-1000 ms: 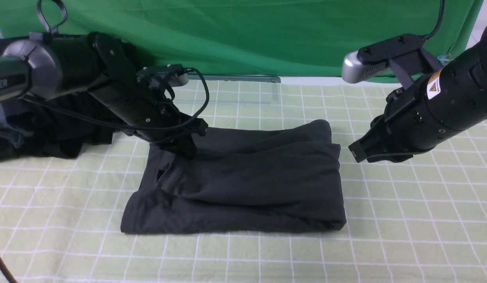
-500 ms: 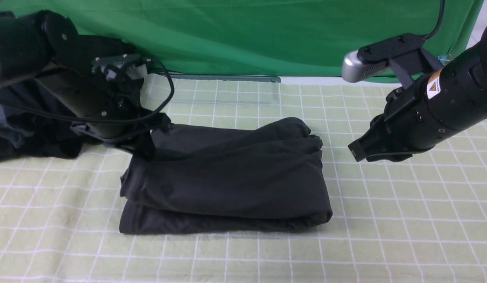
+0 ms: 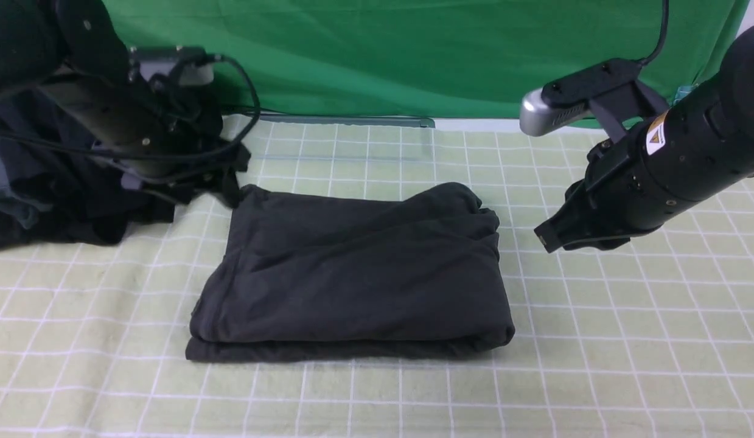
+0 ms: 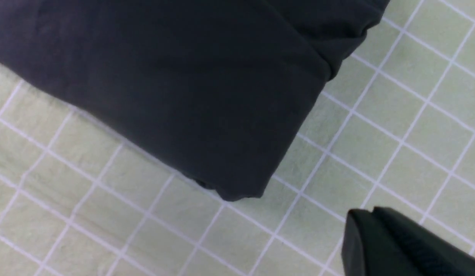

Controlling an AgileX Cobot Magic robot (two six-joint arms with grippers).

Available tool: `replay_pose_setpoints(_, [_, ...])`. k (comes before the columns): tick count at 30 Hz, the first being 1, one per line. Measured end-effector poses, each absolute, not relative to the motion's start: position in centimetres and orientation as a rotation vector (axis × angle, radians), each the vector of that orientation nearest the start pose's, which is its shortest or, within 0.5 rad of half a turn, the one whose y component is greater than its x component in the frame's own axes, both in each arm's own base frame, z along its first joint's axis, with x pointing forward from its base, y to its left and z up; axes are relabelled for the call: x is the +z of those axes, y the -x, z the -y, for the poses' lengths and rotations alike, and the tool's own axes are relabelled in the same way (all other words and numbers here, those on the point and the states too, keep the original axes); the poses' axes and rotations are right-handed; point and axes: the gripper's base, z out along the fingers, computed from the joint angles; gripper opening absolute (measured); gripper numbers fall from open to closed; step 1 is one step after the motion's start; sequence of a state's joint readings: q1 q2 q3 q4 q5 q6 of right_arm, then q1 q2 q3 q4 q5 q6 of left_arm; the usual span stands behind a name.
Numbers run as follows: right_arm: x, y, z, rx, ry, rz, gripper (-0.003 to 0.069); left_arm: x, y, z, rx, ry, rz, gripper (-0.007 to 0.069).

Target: Fold a long-sleeved shirt over a green coffee tablecloth.

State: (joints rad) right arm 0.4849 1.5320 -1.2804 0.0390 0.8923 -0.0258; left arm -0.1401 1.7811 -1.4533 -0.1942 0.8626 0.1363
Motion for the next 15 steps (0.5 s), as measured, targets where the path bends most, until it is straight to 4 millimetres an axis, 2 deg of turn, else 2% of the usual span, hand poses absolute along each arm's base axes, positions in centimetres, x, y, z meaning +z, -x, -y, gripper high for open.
replay_pose_setpoints(2, [30.8, -28.9, -15.5, 0.204, 0.651, -2.556, 0.001, 26.9, -38.6, 7.7, -0.264, -0.288, -2.622, 0.0424])
replay_pose_setpoints(5, [30.8, -29.2, -15.8, 0.22, 0.655, -2.553, 0.001, 24.9, -39.2, 9.4, -0.28, -0.376, -2.632, 0.0374])
replay_pose_setpoints(6, [30.8, -29.3, -15.8, 0.228, 0.651, -2.553, 0.001, 23.6, -39.5, 10.1, -0.28, -0.417, -2.652, 0.0351])
replay_pose_setpoints(10, [30.8, -29.2, -15.8, 0.239, 0.647, -2.554, 0.001, 21.4, -39.7, 11.5, -0.282, -0.499, -2.697, 0.0323])
replay_pose_setpoints(12, [30.8, -29.2, -15.9, 0.244, 0.646, -2.555, 0.001, 20.5, -39.6, 12.5, -0.279, -0.581, -2.702, 0.0318])
replay_pose_setpoints(15, [30.8, -29.2, -15.9, 0.247, 0.646, -2.555, 0.001, 20.4, -39.4, 13.2, -0.281, -0.661, -2.68, 0.0316])
